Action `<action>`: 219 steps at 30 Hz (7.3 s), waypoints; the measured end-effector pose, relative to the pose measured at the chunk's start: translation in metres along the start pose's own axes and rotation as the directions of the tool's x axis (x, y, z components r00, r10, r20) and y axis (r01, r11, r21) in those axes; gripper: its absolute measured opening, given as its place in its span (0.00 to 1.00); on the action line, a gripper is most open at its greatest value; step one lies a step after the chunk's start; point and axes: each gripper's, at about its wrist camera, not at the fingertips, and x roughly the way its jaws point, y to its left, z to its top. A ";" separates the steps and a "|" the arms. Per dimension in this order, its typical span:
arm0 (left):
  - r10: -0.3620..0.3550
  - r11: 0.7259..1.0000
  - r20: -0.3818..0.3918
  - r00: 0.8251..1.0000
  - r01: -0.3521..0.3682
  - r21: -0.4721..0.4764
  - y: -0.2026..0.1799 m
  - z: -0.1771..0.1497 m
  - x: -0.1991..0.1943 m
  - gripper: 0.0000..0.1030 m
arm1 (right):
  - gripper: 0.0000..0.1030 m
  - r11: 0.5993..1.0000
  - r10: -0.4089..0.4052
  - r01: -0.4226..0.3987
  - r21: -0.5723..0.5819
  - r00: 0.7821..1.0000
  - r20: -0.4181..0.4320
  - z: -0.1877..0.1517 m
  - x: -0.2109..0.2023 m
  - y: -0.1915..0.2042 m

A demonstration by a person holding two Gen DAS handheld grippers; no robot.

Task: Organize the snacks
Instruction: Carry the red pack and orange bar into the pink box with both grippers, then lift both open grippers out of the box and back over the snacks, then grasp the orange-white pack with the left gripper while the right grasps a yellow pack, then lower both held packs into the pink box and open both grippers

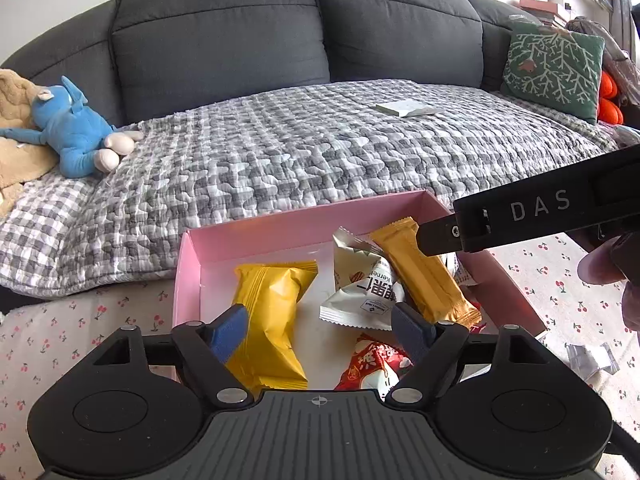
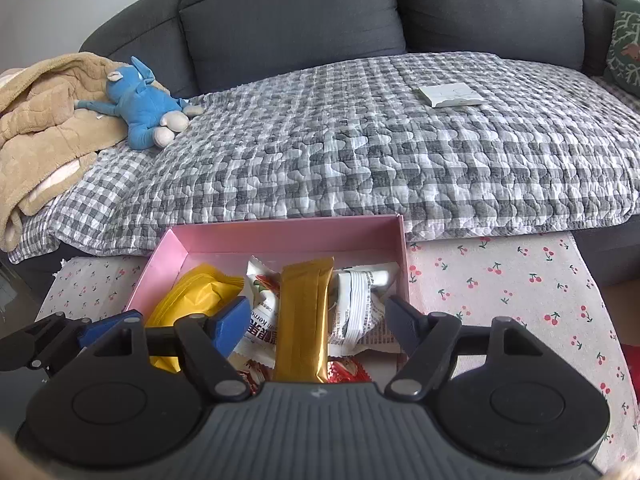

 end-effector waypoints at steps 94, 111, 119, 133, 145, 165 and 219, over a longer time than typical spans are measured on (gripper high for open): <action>-0.028 0.990 -0.218 0.976 -0.002 -0.139 0.000 -0.134 -0.096 0.34 | 0.45 0.973 -0.067 0.030 -0.229 0.986 -0.154 -0.151 -0.065 0.017; -0.027 0.989 -0.211 0.977 -0.005 -0.150 0.005 -0.132 -0.107 0.26 | 0.45 0.989 -0.033 0.008 -0.147 0.985 -0.168 -0.144 -0.092 0.014; -0.037 0.988 -0.194 0.980 0.007 -0.156 0.007 -0.126 -0.112 0.17 | 0.45 0.993 -0.012 -0.007 -0.117 0.987 -0.160 -0.137 -0.095 0.011; -0.077 0.996 -0.310 0.948 0.058 -0.069 -0.007 -0.140 -0.101 0.73 | 0.45 0.995 0.006 -0.029 -0.099 0.976 -0.220 -0.141 -0.088 0.010; -0.142 0.985 -0.291 0.946 0.107 -0.135 -0.009 -0.140 -0.105 0.36 | 0.45 0.995 0.000 -0.021 -0.093 0.974 -0.225 -0.140 -0.087 0.008; -0.093 0.991 -0.139 0.986 0.079 -0.107 0.007 -0.035 -0.086 0.35 | 0.45 0.998 -0.025 0.020 -0.059 0.996 -0.087 -0.061 -0.059 0.002; -0.044 0.997 -0.081 0.996 0.040 -0.060 0.018 -0.002 -0.031 0.84 | 0.83 0.999 -0.003 0.002 -0.050 1.000 -0.021 -0.025 -0.044 -0.001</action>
